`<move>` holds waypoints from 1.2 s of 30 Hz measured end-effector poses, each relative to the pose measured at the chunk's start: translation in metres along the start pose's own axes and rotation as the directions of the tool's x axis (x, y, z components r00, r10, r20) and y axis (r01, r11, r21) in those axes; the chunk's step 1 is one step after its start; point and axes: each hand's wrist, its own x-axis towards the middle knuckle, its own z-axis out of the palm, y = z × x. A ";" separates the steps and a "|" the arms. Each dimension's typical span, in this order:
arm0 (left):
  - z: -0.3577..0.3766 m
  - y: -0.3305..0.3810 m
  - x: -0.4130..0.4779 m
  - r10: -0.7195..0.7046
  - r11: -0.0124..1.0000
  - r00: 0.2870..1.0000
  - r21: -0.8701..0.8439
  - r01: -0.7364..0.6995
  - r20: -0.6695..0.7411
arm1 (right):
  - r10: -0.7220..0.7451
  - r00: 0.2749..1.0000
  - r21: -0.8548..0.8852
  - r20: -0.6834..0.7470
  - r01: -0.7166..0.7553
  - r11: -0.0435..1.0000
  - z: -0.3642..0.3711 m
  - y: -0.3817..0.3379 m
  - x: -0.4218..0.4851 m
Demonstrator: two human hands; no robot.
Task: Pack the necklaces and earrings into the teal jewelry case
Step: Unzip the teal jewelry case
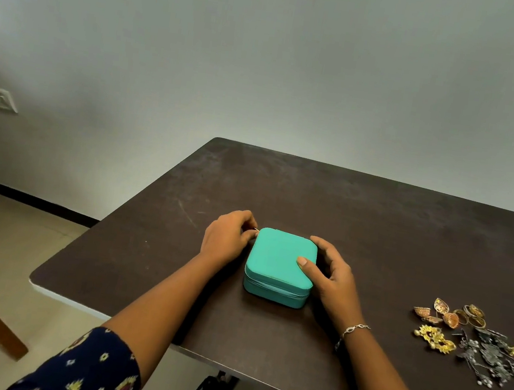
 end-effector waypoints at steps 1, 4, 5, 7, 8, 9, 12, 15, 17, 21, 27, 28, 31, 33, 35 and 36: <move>0.001 0.000 0.002 0.013 1.000 1.000 0.000 -0.013 0.009 | 0.001 1.000 -0.003 -0.002 -0.001 1.000 0.000 0.001 0.000; 0.005 0.002 0.006 0.048 0.999 0.998 -0.014 -0.047 0.031 | 0.000 1.000 -0.013 -0.006 0.000 1.000 0.000 0.002 0.000; 0.007 0.002 0.008 0.058 0.998 0.997 -0.026 -0.057 0.042 | 0.000 1.000 -0.015 -0.006 0.000 1.000 0.000 0.002 0.001; 0.011 0.002 0.011 0.064 0.997 0.996 -0.056 -0.060 0.064 | 0.001 1.000 -0.015 0.001 -0.001 1.000 0.000 0.002 0.001; 0.012 0.002 0.012 0.063 0.996 0.995 -0.073 -0.058 0.071 | 0.001 1.000 -0.015 0.004 -0.001 1.000 0.000 0.003 0.001; 0.014 0.000 0.013 0.063 0.994 0.995 -0.093 -0.056 0.075 | -0.001 1.000 -0.015 0.006 0.002 1.000 0.000 0.002 0.000; 0.013 -0.002 0.011 0.061 0.974 0.995 -0.222 -0.041 0.084 | -0.005 1.000 -0.011 0.007 0.005 1.000 0.000 0.001 0.000; 0.009 0.000 -0.002 0.046 0.927 0.997 -0.374 -0.018 0.067 | -0.008 1.000 -0.019 0.004 0.008 1.000 0.000 0.001 0.000; 0.006 0.001 -0.015 0.035 0.896 0.995 -0.444 0.012 0.097 | -0.004 1.000 -0.032 0.005 0.004 0.999 0.000 0.000 0.000; -0.001 -0.004 -0.035 0.099 0.852 0.958 -0.521 0.058 0.269 | 0.010 1.000 0.004 0.004 -0.010 1.000 0.000 -0.001 0.000; -0.007 -0.001 -0.045 0.132 0.943 0.877 -0.333 0.033 0.462 | -0.034 0.992 0.025 0.125 0.031 0.999 -0.008 -0.005 -0.009; -0.006 -0.002 -0.045 0.126 0.945 0.877 -0.325 0.037 0.464 | -0.037 0.985 0.023 0.166 0.033 0.999 -0.009 -0.006 -0.011; -0.004 -0.004 -0.045 0.113 0.946 0.877 -0.319 0.049 0.467 | -0.053 0.961 -0.074 0.271 0.076 0.994 -0.013 -0.006 -0.014; -0.004 -0.004 -0.046 0.115 0.947 0.885 -0.318 0.039 0.451 | -0.061 0.951 -0.127 0.305 0.104 0.986 -0.015 -0.006 -0.014; -0.004 -0.004 -0.047 0.114 0.945 0.890 -0.324 0.039 0.442 | -0.073 0.948 -0.143 0.311 0.122 0.982 -0.016 -0.006 -0.015; -0.005 -0.003 -0.048 0.115 0.944 0.890 -0.327 0.041 0.442 | -0.077 0.947 -0.148 0.311 0.128 0.981 -0.016 -0.005 -0.015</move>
